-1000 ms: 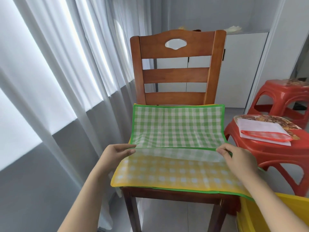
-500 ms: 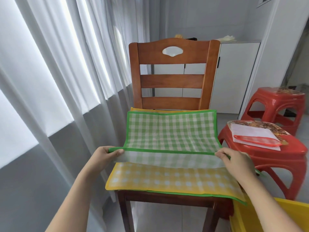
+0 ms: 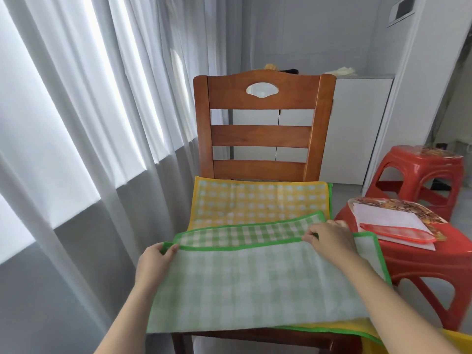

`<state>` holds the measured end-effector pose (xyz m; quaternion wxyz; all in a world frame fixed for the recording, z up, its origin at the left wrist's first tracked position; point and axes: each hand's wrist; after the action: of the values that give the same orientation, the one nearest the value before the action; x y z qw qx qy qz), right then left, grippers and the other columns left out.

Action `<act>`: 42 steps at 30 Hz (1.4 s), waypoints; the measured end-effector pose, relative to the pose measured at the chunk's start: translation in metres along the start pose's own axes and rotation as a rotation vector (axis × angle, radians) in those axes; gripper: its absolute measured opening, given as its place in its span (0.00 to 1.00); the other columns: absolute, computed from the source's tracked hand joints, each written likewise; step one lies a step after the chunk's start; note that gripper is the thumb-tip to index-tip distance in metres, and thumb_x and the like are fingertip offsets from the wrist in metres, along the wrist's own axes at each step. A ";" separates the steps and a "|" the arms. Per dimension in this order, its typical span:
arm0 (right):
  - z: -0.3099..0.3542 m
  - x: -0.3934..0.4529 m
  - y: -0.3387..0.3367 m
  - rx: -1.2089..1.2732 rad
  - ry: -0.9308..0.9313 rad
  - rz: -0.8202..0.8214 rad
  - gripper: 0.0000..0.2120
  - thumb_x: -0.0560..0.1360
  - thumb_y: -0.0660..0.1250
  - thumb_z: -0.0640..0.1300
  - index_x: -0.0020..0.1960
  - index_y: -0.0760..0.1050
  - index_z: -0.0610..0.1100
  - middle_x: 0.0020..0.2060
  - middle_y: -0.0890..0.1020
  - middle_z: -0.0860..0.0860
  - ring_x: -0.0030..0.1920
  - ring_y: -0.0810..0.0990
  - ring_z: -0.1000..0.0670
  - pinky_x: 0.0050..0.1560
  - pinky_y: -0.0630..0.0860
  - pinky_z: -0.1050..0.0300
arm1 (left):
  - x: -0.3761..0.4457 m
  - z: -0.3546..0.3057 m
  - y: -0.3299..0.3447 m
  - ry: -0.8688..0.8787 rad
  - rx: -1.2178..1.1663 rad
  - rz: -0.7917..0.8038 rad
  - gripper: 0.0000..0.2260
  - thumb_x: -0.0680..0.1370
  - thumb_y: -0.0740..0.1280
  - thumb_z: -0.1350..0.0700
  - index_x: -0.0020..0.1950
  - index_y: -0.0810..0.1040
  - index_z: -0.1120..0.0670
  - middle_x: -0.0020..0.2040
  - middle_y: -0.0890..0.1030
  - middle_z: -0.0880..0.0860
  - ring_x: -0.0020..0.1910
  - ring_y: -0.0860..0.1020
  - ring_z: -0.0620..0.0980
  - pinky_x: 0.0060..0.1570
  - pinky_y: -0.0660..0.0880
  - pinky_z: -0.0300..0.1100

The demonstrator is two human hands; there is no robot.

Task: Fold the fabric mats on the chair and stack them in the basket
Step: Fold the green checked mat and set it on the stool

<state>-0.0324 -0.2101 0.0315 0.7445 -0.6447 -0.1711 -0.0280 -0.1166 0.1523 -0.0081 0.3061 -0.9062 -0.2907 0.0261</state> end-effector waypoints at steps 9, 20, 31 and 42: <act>-0.008 -0.001 0.070 0.191 0.059 0.312 0.08 0.76 0.62 0.53 0.40 0.73 0.53 0.41 0.80 0.57 0.49 0.77 0.50 0.50 0.70 0.57 | 0.002 0.033 0.025 -0.222 -0.003 0.114 0.10 0.77 0.68 0.53 0.44 0.81 0.59 0.27 0.72 0.50 0.28 0.70 0.49 0.28 0.63 0.42; -0.014 -0.001 0.083 0.145 0.057 0.188 0.07 0.76 0.62 0.53 0.41 0.74 0.53 0.42 0.80 0.57 0.49 0.76 0.49 0.55 0.64 0.56 | 0.014 0.020 0.035 -0.227 -0.041 0.077 0.11 0.75 0.67 0.53 0.34 0.76 0.56 0.27 0.74 0.51 0.28 0.71 0.50 0.28 0.63 0.41; -0.001 -0.016 0.093 0.029 0.038 0.156 0.05 0.77 0.59 0.56 0.44 0.66 0.57 0.48 0.73 0.56 0.55 0.72 0.52 0.63 0.56 0.55 | -0.005 0.033 0.017 -0.196 0.085 -0.036 0.07 0.73 0.67 0.56 0.39 0.78 0.59 0.32 0.77 0.53 0.34 0.74 0.52 0.30 0.65 0.41; 0.003 -0.017 0.095 0.018 0.101 0.088 0.05 0.77 0.60 0.53 0.43 0.68 0.54 0.46 0.77 0.56 0.52 0.74 0.52 0.60 0.57 0.54 | 0.015 0.029 0.023 -0.426 -0.400 -0.043 0.23 0.70 0.74 0.60 0.63 0.74 0.58 0.55 0.78 0.54 0.49 0.78 0.54 0.48 0.75 0.45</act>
<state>-0.0240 -0.1943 -0.0633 0.7583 -0.6428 -0.1049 -0.0261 -0.0991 0.1613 -0.0430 0.0540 -0.9162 -0.3671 0.1514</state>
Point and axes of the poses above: each hand's wrist, its own x-axis towards the middle knuckle, its own y-axis out of the palm, z = x × y
